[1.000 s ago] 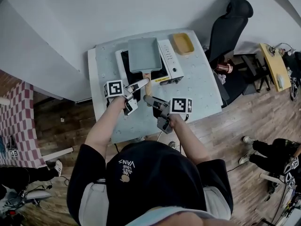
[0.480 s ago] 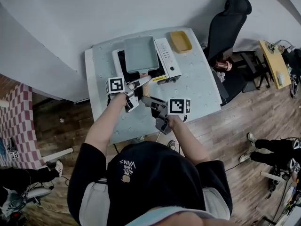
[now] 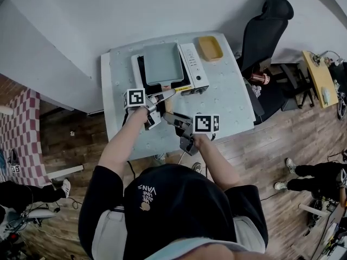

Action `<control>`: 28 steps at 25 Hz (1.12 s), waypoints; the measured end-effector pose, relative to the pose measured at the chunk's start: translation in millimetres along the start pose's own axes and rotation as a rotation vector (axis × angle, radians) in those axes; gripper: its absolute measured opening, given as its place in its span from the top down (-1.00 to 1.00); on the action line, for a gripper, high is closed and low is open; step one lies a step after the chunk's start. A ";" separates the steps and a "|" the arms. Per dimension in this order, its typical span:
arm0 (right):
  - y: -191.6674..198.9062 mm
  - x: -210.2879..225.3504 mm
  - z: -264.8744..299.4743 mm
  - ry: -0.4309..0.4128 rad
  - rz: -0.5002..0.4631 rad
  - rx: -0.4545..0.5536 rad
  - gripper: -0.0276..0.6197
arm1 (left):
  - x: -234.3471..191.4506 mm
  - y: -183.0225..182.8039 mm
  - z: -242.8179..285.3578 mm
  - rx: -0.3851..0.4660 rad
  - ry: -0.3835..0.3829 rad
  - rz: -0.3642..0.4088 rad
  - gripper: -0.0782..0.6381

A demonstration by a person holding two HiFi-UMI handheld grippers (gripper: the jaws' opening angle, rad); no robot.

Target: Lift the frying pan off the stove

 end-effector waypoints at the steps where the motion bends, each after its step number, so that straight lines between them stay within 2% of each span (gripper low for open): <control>1: 1.7 -0.7 -2.4 -0.003 -0.001 -0.004 0.46 | 0.8 3.0 -1.5 0.006 -0.003 -0.001 0.26; 28: 39.8 -10.2 -90.3 -0.087 -0.109 -0.212 0.45 | 35.4 101.9 -27.3 0.192 -0.059 0.053 0.28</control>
Point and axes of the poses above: the fingertips, and each gripper's own axes: z forward along the fingers, x to its right, y out of its underside, the point moved 7 cm from there along -z, backward along the fingers, and after that the axes turned 11 degrees about x, right-handed, at the moved point
